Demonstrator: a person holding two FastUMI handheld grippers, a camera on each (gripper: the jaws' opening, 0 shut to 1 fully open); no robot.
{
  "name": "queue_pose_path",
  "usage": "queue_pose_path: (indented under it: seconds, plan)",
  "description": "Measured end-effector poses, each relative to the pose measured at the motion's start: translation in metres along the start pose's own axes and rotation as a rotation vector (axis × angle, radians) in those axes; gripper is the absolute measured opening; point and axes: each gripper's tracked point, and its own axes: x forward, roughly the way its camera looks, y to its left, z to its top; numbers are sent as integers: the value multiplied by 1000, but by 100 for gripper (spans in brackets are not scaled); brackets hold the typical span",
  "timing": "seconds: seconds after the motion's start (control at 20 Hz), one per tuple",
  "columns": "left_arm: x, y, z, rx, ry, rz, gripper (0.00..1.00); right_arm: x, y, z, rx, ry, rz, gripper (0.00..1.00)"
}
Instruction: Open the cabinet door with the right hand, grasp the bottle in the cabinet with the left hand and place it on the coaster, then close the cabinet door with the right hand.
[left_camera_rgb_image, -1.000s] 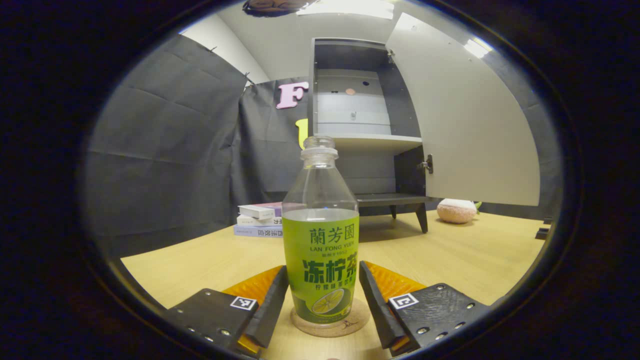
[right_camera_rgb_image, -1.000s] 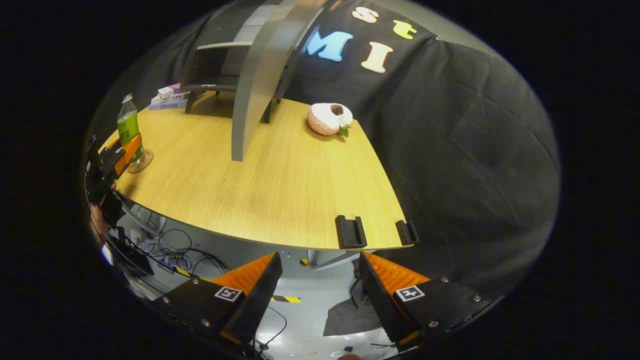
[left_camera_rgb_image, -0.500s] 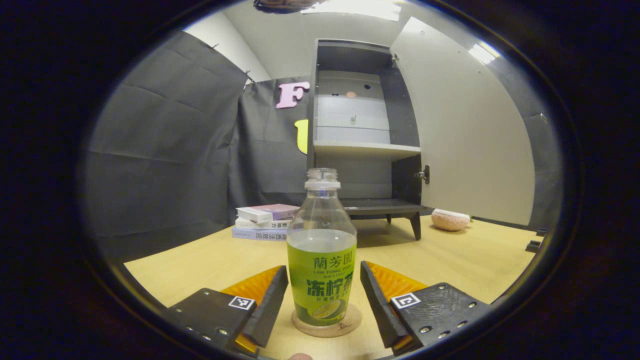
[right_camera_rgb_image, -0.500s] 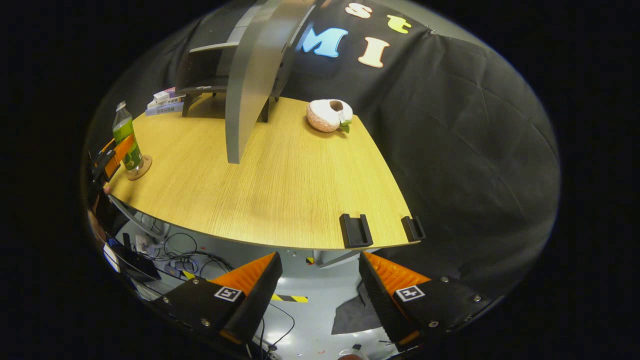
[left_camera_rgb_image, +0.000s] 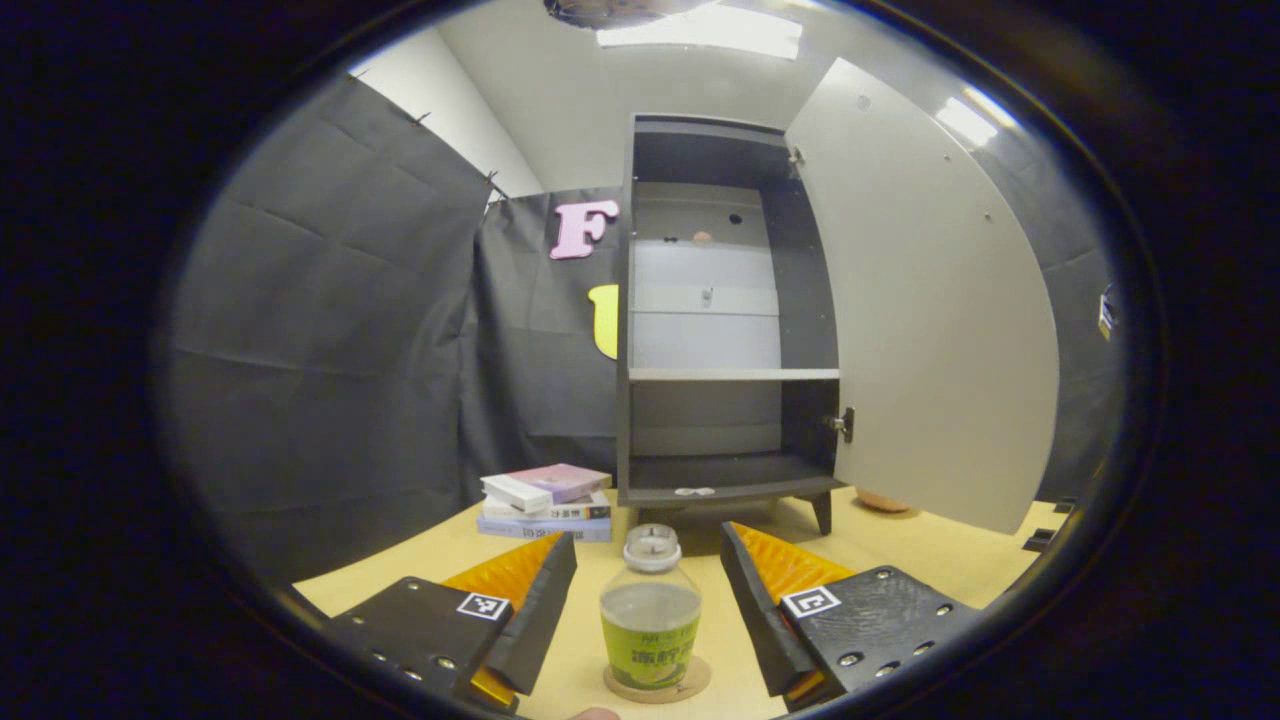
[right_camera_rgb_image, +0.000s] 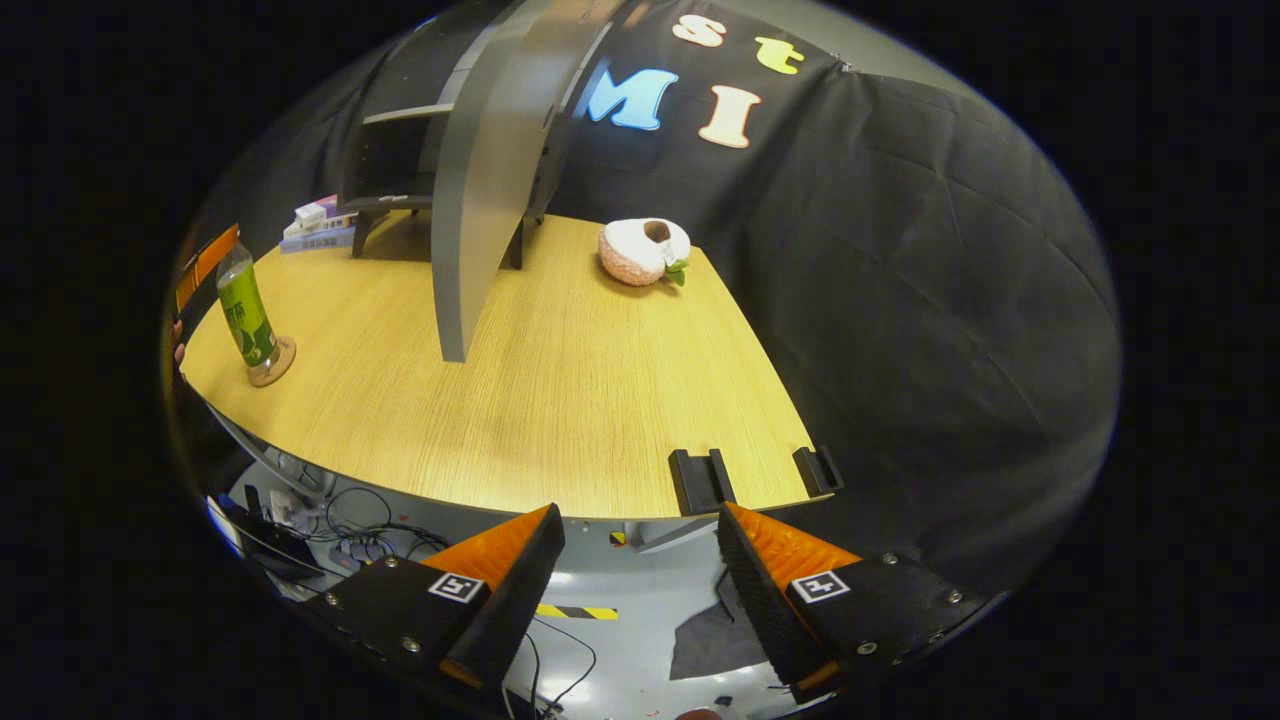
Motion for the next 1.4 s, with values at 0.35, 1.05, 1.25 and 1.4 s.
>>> queue_pose_path:
  seconds: [0.35,1.05,1.25,1.4]
  plan:
    - [25,-23,61,25,-66,-113,83,0,-29,39,149,-69,-81,96]
    - [26,-48,100,-15,144,-56,87,-93,-67,343,387,-668,199,95]
    - [32,-32,107,116,103,-48,83,-98,-55,339,345,-683,246,92]
    - [35,-23,109,127,79,-70,83,-107,-39,337,345,-689,235,93]
